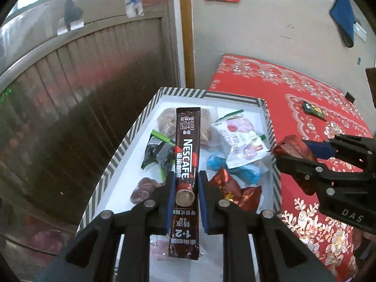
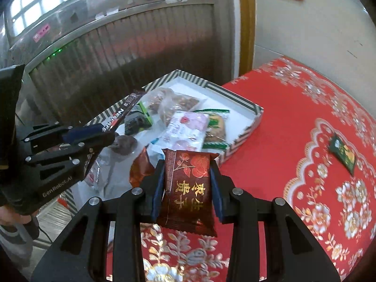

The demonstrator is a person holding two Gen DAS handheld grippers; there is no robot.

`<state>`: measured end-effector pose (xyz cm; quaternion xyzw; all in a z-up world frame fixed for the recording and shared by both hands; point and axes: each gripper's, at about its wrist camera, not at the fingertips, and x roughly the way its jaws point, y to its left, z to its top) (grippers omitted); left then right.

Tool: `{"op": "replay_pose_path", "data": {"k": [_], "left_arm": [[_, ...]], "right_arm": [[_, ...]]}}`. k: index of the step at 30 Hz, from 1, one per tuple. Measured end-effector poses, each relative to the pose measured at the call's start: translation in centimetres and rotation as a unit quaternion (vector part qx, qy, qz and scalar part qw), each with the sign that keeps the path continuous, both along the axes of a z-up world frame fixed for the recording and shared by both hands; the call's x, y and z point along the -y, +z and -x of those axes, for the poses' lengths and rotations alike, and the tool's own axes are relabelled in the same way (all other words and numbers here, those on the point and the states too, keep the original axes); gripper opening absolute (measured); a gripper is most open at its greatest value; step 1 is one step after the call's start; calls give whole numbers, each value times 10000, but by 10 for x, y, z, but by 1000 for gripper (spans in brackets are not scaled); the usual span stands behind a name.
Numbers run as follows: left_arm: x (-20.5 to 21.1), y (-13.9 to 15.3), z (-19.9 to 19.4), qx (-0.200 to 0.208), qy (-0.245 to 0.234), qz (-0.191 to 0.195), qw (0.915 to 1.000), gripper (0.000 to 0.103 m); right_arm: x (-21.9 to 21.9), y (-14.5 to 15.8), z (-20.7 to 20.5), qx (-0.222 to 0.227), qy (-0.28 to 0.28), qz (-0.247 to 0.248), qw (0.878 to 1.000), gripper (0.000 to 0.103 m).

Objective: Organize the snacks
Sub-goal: 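Lift both held snacks and carry them toward the white tray, then open both tools to drop the coffee stick and candy pack into the tray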

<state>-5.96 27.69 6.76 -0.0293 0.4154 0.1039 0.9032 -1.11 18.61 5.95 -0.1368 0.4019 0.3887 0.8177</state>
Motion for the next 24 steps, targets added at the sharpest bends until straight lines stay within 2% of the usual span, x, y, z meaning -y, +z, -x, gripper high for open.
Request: {"op": "replay_pose_path", "data": {"k": [8, 24], "left_arm": [[-8, -9, -2, -71, 96, -11, 9999, 21], [-9, -16, -4, -58, 195, -118, 9997, 21]], "right_arm": [[-27, -10, -4, -60, 161, 89, 9998, 34], [-51, -26, -1, -196, 299, 191, 9992, 34]]}}
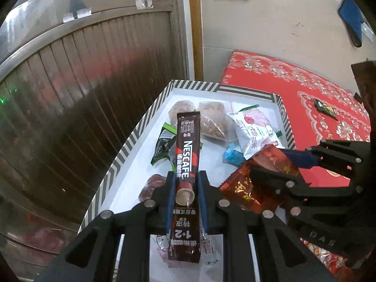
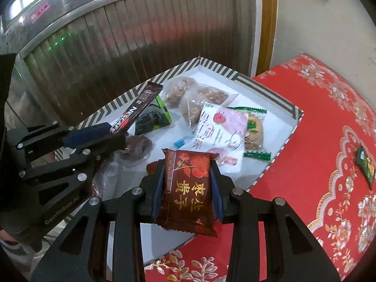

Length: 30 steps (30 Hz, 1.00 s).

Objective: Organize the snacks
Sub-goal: 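Open both tools to drop the coffee stick and candy pack into the tray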

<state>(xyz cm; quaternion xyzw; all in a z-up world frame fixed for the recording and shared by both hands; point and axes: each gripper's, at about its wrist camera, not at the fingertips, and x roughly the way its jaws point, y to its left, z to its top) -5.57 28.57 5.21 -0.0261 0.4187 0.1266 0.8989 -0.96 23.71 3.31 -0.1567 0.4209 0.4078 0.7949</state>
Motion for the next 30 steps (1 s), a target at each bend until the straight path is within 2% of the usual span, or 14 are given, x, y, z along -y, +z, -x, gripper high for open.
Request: {"op": "replay_pose_path", "data": {"k": [13, 15, 22, 25, 27, 30], "left_arm": [[0, -1, 1, 9, -2, -27, 10000, 21], [0, -1, 1, -1, 8, -39, 10000, 24], [-4, -1, 3, -32, 167, -37, 9998, 26], [-4, -1, 5, -7, 261, -111, 9996, 41], [-4, 1, 8, 40, 314, -137, 9994, 57], [-3, 5, 14, 148, 354, -170, 9991, 72]], "right_arm": [[-4, 0, 6, 63, 102, 37, 9999, 34], [-5, 0, 7, 38, 130, 20, 9999, 34], [-6, 2, 11, 73, 161, -7, 9998, 36], [-3, 6, 12, 111, 162, -93, 9998, 36], [1, 10, 12, 107, 160, -228, 9996, 36], [8, 15, 11, 98, 77, -297, 9995, 36]]}}
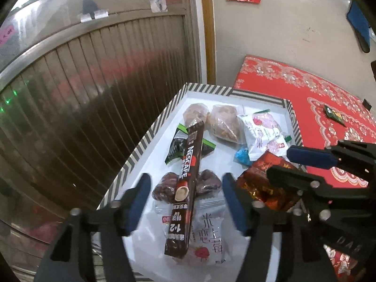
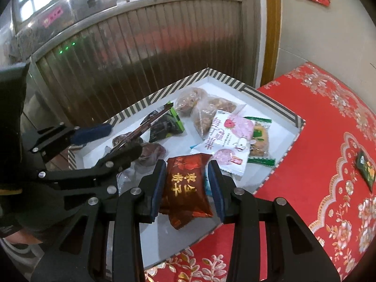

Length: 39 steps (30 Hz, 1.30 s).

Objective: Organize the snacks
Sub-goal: 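Open both tools to drop the coffee stick and candy pack into the tray, then move both tools back over the green cracker pack and red-gold candy pack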

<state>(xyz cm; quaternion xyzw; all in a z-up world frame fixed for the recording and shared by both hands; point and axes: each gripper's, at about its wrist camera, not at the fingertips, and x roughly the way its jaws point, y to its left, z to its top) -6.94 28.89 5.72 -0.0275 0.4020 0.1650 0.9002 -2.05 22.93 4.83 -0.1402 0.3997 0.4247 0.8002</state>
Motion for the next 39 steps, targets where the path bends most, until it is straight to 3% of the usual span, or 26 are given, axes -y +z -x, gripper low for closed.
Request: {"op": "replay_pose_path", "data": {"k": [6, 14, 28, 39], "left_arm": [[13, 11, 5, 222, -60, -237, 9995, 85], [45, 22, 0, 437, -317, -183, 9984, 95], [140, 28, -41, 243, -1333, 43, 9908, 96], [201, 31, -85, 88, -1651, 172, 9861, 96]], "right_arm": [[25, 11, 0, 36, -204, -127, 9997, 36], [70, 19, -5, 138, -603, -121, 9980, 36], [193, 17, -29, 120, -1689, 110, 9855, 37], [281, 12, -62, 23, -2441, 227, 9695, 37]]}}
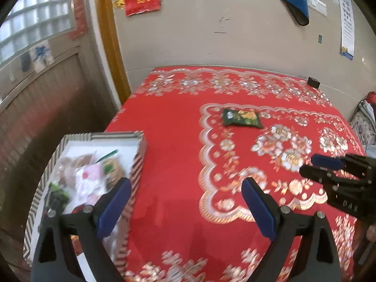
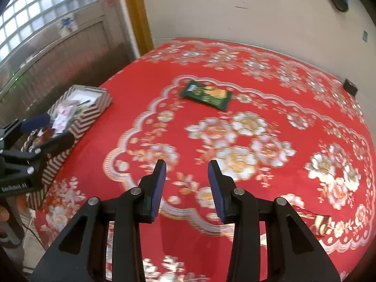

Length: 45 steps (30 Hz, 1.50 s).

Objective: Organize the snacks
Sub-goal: 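Move both tools back over the green cracker pack and red-gold candy pack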

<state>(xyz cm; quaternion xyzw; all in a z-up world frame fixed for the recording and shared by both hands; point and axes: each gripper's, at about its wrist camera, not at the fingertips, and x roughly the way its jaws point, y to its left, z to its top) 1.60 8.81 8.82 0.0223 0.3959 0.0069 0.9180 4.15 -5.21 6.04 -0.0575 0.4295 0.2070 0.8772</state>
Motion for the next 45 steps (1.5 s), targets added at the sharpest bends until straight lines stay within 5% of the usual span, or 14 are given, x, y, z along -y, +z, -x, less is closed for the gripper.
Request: {"op": "replay_pose_path", "data": {"k": [16, 29, 37, 42, 45], "left_arm": [[62, -16, -128, -635, -203, 201, 9976, 96], [49, -52, -239, -762, 622, -683, 9928, 96], [69, -64, -222, -1062, 202, -1060, 9885, 96], [85, -56, -187, -1199, -345, -700, 9897, 96], [91, -49, -176, -1157, -436, -480, 9912, 96]], "right_arm": [[72, -8, -14, -158, -601, -319, 9976, 37], [82, -20, -18, -355, -590, -666, 9954, 37], [99, -10, -19, -207, -803, -819, 9932, 37], [117, -3, -17, -100, -1088, -933, 9896, 37], [129, 2, -14, -59, -1289, -926, 9873, 54]]}}
